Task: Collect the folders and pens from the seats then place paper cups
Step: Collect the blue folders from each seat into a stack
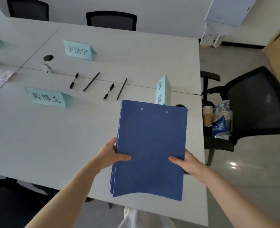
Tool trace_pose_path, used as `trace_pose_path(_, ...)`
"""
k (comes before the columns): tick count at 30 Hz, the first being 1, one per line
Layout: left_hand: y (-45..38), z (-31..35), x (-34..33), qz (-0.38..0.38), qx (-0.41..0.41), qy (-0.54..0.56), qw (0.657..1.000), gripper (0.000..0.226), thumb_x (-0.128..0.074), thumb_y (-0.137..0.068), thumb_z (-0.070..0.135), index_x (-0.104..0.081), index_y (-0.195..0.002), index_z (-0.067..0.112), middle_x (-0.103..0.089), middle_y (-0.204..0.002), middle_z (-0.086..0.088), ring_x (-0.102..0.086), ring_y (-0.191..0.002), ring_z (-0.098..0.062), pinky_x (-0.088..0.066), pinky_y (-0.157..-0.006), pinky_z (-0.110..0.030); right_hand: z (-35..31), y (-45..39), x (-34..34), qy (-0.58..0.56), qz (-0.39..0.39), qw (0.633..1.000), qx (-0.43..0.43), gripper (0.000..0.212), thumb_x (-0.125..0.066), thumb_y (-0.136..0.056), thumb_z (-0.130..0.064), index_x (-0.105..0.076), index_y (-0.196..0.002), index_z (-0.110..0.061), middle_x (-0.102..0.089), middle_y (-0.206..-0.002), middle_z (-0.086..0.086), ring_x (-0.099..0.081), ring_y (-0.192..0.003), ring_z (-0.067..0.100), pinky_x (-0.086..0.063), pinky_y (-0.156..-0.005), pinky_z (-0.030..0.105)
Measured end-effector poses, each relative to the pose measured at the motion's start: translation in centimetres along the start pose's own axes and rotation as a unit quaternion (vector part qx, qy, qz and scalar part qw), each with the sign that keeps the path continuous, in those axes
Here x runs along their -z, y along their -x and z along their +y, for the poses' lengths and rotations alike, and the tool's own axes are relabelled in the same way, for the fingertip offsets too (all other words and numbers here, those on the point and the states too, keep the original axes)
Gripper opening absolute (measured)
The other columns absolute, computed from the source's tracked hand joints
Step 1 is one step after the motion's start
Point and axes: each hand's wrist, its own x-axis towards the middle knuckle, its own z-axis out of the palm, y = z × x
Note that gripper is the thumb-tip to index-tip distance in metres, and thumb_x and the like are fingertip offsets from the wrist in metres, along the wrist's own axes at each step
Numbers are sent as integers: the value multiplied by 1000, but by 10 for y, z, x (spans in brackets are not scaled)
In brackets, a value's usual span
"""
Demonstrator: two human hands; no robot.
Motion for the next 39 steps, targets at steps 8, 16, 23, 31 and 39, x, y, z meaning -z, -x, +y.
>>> trace_pose_path(8, -32, -25, -28, -49, 132, 34, 989, 66, -89, -66, 29, -59, -124, 30, -72, -111, -1, -73, -93, -20, -60, -81, -44, 24, -22, 8, 6, -24, 989, -148, 38, -66, -90, -33, -53, -124, -21, -68, -114, -3, -67, -101, 18, -57, -84, 40)
trace_pose_path(16, -35, -32, -33, -101, 139, 86, 981, 57, -81, -78, 21, -55, -129, 25, -71, -118, 3, -71, -102, -19, -57, -89, -44, 30, -34, 9, 26, -4, 986, -165, 40, -73, -80, -39, -57, -113, -22, -72, -106, -3, -71, -94, 18, -58, -87, 41)
trace_pose_path(23, -34, -30, -34, -126, 135, 104, 977, 51, -75, -84, 18, -55, -131, 21, -69, -122, 3, -69, -107, -20, -56, -89, -40, 28, -36, 4, 10, 13, 982, -186, 45, -74, -77, -33, -56, -116, -19, -71, -106, -1, -71, -93, 19, -59, -84, 42)
trace_pose_path(31, -27, -26, -35, -78, 143, 108, 981, 39, -64, -93, 19, -56, -130, 11, -68, -123, 0, -67, -109, -19, -52, -92, -35, 23, -26, 4, -12, 11, 983, -182, 41, -71, -84, -22, -53, -120, -14, -64, -114, -5, -62, -101, 15, -50, -89, 34)
trace_pose_path(39, -7, -20, -24, 0, 144, 93, 985, 56, -64, -93, 26, -40, -143, 16, -49, -140, -2, -44, -133, -21, -37, -111, -43, 21, -10, 4, 45, 53, 983, -171, 35, -59, -93, -23, -48, -121, -6, -57, -123, 10, -58, -112, 27, -48, -99, 38)
